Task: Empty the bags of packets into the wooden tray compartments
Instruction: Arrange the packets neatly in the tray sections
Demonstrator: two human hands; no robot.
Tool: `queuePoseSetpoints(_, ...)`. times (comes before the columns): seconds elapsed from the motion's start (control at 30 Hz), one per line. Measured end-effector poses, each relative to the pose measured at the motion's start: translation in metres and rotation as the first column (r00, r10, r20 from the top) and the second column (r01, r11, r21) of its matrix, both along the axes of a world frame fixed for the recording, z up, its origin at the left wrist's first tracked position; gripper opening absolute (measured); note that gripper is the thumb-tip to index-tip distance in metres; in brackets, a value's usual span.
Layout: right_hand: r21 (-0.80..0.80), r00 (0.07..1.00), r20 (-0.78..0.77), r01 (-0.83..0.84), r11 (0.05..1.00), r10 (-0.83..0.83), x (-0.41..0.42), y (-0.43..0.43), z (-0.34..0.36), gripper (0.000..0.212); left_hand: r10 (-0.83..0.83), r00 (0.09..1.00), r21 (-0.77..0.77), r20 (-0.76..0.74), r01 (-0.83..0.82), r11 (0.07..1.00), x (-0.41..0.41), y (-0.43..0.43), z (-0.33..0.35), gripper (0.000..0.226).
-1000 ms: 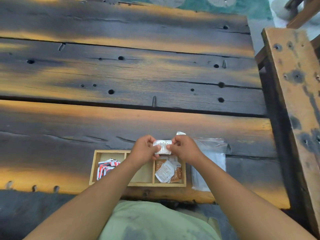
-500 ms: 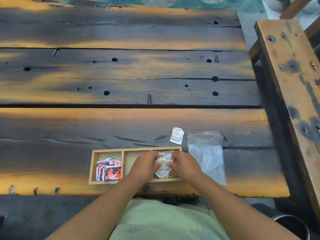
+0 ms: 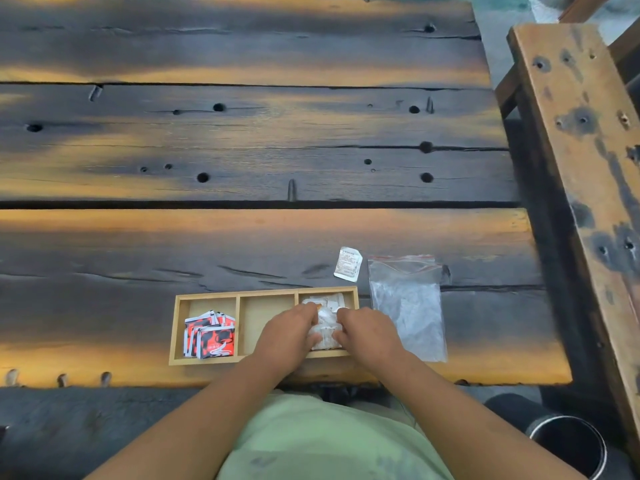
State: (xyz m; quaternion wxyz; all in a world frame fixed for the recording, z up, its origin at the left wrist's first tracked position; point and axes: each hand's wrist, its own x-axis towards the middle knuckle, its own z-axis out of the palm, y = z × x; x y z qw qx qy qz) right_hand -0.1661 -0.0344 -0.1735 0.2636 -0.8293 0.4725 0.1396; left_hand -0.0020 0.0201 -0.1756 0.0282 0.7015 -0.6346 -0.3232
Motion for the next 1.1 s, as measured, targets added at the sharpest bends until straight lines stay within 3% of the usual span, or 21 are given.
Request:
queuePoseSetpoints(0.23, 0.023, 1.0, 0.015, 0.001, 1.0, -0.001, 0.0, -0.005, -0.002, 0.02, 0.01, 1.0, 0.038, -0.021, -0.009, 0.999, 0.002, -0.004, -0.004, 0.023)
queuePoseSetpoints(0.43, 0.044, 0.998, 0.056, 0.039, 0.998, -0.041, 0.0, -0.011, 0.01, 0.024, 0.043, 0.99, 0.166, -0.134, -0.02, 0.986, 0.013, -0.017, 0.001, 0.009)
queuePoseSetpoints(0.67, -0.005, 0.977, 0.146, 0.157, 0.988, -0.155, -0.002, -0.064, 0.022, 0.01, 0.18, 0.97, 0.114, -0.164, -0.163, 0.98, 0.019, -0.046, 0.007, 0.01)
queuePoseSetpoints(0.97, -0.036, 0.98, 0.094, 0.179, 0.983, -0.175, 0.014, -0.14, -0.005, 0.02, 0.19, 0.967, 0.115, -0.168, -0.173, 0.978, 0.0, -0.112, -0.014, 0.006)
queuePoseSetpoints(1.03, -0.005, 0.989, 0.041, 0.143, 0.99, -0.143, 0.018, -0.148, -0.013, 0.02, 0.255, 0.949, 0.161, -0.187, -0.226, 0.961, -0.005, -0.122, -0.024, 0.003)
queuePoseSetpoints(1.1, 0.031, 0.992, 0.014, 0.127, 0.991, -0.128, 0.02, -0.153, -0.021, 0.024, 0.343, 0.912, 0.208, -0.225, -0.299, 0.931, -0.011, -0.127, -0.033, 0.015)
